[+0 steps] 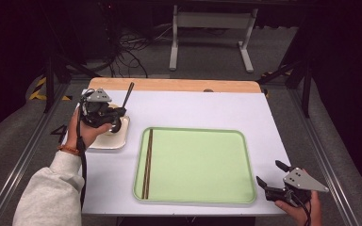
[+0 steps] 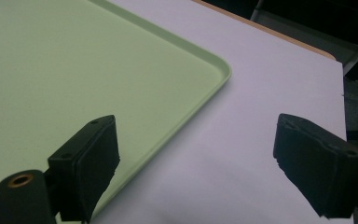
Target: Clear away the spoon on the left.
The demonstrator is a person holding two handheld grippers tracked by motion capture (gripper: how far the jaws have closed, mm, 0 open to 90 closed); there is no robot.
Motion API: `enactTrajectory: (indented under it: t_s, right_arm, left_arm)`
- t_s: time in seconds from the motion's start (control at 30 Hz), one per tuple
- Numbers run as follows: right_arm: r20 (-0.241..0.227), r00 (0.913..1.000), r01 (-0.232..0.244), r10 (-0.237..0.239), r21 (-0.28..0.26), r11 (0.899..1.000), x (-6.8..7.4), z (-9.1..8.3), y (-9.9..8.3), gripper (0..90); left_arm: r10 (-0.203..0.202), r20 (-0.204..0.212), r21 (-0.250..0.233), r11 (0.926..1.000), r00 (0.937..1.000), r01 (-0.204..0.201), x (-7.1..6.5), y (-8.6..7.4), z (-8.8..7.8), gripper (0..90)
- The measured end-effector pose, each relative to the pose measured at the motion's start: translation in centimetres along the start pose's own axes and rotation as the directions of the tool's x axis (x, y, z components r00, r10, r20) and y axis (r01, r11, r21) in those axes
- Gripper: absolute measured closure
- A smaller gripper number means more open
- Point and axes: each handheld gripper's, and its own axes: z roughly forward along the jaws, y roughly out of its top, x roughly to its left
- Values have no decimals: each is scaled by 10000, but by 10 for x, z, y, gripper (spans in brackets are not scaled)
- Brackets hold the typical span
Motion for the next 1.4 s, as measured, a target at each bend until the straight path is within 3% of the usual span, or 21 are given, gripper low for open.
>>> enactTrajectory:
  t_s: [0.27, 0.4, 0.5, 0.53, 0.63, 0.73, 1.03, 1.1, 1.27, 1.4]
  right_arm:
    - [-13, 10000, 20, -20, -8, 10000, 0, 0, 1, 147]
    - [-28, 10000, 14, -14, -40, 10000, 1, 0, 1, 147]
    - [-50, 10000, 23, -23, -24, 10000, 1, 0, 1, 147]
    - [-51, 10000, 25, -25, -26, 10000, 1, 0, 1, 147]
    - [-38, 10000, 5, -5, -25, 10000, 0, 1, 1, 148]
    - [-27, 10000, 85, -85, 17, 10000, 1, 1, 1, 149]
    - [-34, 10000, 69, -69, -1, 10000, 1, 0, 1, 149]
    - [-38, 10000, 72, -72, 4, 10000, 1, 1, 1, 149]
    - [-29, 9999, 125, -125, 12, 9999, 2, 1, 1, 149]
    - [-46, 9999, 131, -131, 14, 9999, 2, 1, 1, 149]
  left_arm:
    - [436, 719, 56, 9990, 9965, -441, -37, 1, 5, 871]
    - [542, 1181, -12, 9985, 9915, -545, -58, -4, 12, 871]
    - [520, 1479, -64, 9986, 9876, -517, -66, -7, 16, 871]
    - [665, 1599, 28, 9977, 9849, -678, -77, -9, 22, 871]
    - [742, 1927, 154, 9968, 9784, -786, -91, -13, 32, 871]
    - [833, 2402, 231, 9955, 9672, -914, -104, -17, 41, 871]
    - [840, 3325, 664, 9915, 9393, -1121, -134, -31, 64, 870]
    - [927, 3312, 887, 9877, 9390, -1288, -141, -32, 69, 870]
    - [1057, 3538, 1145, 9812, 9293, -1552, -151, -34, 78, 870]
    - [928, 3677, 1379, 9786, 9253, -1529, -156, -39, 82, 869]
